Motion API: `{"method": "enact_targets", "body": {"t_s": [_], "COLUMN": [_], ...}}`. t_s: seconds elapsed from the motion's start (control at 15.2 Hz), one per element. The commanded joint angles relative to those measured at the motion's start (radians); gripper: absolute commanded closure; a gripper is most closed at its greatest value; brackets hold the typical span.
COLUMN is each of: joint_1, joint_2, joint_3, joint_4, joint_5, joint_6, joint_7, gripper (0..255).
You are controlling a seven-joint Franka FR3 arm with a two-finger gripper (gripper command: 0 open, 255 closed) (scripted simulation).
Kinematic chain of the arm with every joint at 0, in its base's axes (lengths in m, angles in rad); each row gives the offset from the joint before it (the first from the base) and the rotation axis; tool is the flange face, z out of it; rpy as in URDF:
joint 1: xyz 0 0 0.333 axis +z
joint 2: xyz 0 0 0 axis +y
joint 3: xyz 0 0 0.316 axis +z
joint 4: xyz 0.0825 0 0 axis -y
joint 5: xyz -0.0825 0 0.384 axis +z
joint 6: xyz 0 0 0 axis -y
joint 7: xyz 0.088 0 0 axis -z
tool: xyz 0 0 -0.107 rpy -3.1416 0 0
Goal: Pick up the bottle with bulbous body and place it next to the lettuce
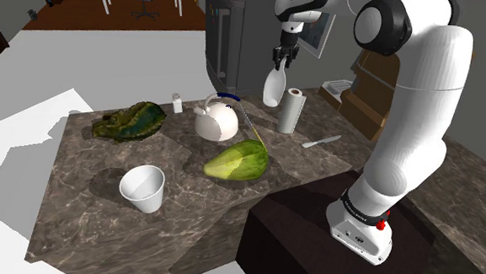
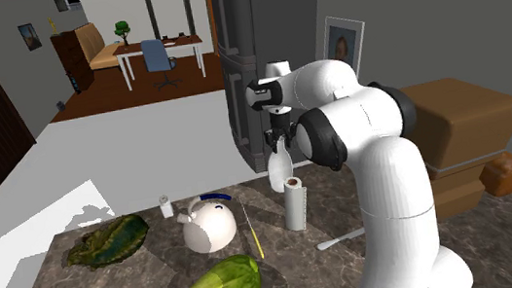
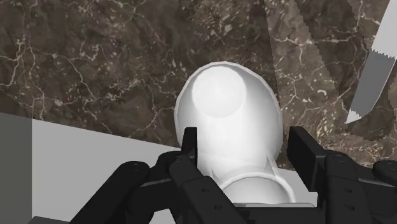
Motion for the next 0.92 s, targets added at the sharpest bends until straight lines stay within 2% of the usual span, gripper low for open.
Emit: {"method": "enact_targets", "body": {"t_s": [0.0,0.53,0.86], "joint_1": [0.000,0.000,-0.001], "joint_2": [0.000,0.000,-0.012], "joint_3": [0.000,0.000,-0.002], "joint_4": [0.000,0.000,0.050], "joint_5": [0.000,0.000,-0.005], "joint_6": [0.000,0.000,-0.061], "joint_7": [0.000,0.000,0.004], "gripper": [255,255,255]}}
